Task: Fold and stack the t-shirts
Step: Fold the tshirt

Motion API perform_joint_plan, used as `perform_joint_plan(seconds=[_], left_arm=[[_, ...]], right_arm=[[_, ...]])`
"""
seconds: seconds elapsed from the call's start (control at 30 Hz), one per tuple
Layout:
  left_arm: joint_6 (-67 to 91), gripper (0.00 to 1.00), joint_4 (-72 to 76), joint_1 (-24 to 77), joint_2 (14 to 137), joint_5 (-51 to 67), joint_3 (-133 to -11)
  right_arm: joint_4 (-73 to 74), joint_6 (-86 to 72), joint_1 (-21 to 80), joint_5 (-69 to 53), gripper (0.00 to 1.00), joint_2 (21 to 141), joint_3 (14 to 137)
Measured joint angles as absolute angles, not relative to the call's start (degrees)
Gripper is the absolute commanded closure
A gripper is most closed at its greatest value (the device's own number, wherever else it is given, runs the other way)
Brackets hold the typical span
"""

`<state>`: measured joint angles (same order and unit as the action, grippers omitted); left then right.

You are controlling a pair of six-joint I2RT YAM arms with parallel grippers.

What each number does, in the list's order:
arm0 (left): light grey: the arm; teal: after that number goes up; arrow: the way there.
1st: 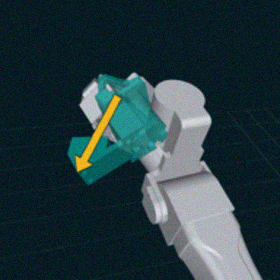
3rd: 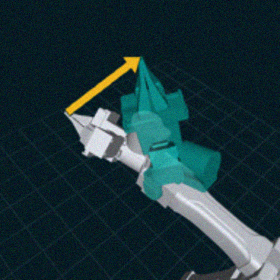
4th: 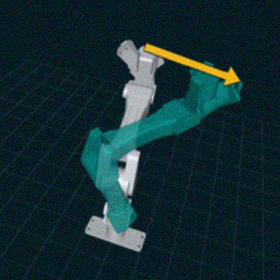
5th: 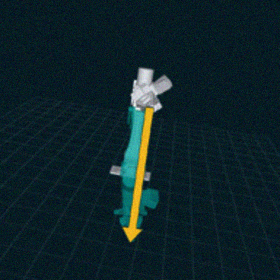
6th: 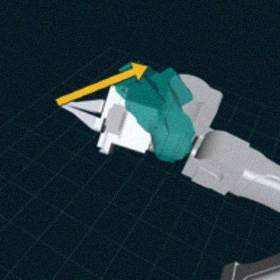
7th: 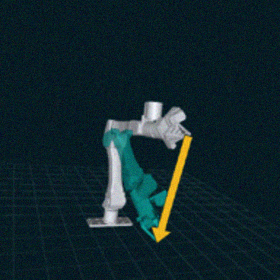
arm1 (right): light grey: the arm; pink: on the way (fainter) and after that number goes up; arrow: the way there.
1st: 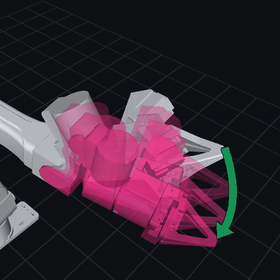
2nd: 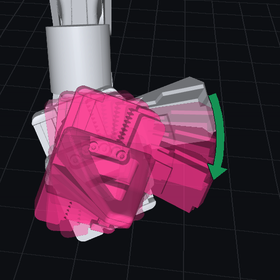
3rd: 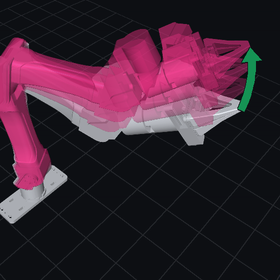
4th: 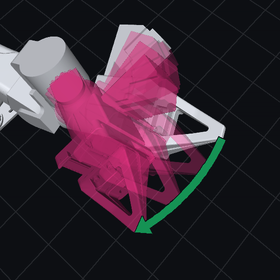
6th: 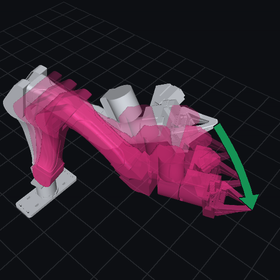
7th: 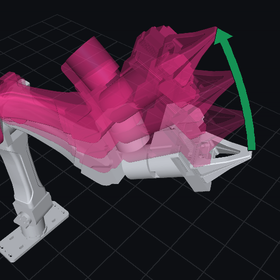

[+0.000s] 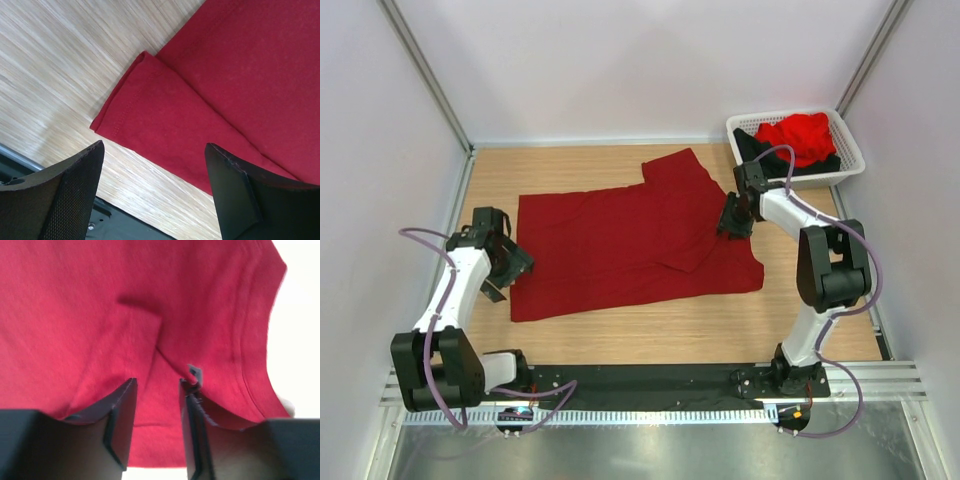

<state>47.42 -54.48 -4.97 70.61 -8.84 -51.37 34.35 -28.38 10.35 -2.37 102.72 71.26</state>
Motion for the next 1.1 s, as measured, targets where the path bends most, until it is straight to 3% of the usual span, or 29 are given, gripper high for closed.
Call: perform_joint_plan(seconds=[0.3, 1.1], left_arm=[[47.03, 0.2, -54.39, -4.97, 69.14, -8.27, -50.46], [46.24, 0.21, -53.34, -4.97, 70.24, -7.68, -49.89]], right_arm=[[30.5, -27.53, 10.35, -2.7, 0.64, 106.96, 75.37], [30.85, -25.04, 10.63, -1.34, 0.52, 114.61, 81.1]])
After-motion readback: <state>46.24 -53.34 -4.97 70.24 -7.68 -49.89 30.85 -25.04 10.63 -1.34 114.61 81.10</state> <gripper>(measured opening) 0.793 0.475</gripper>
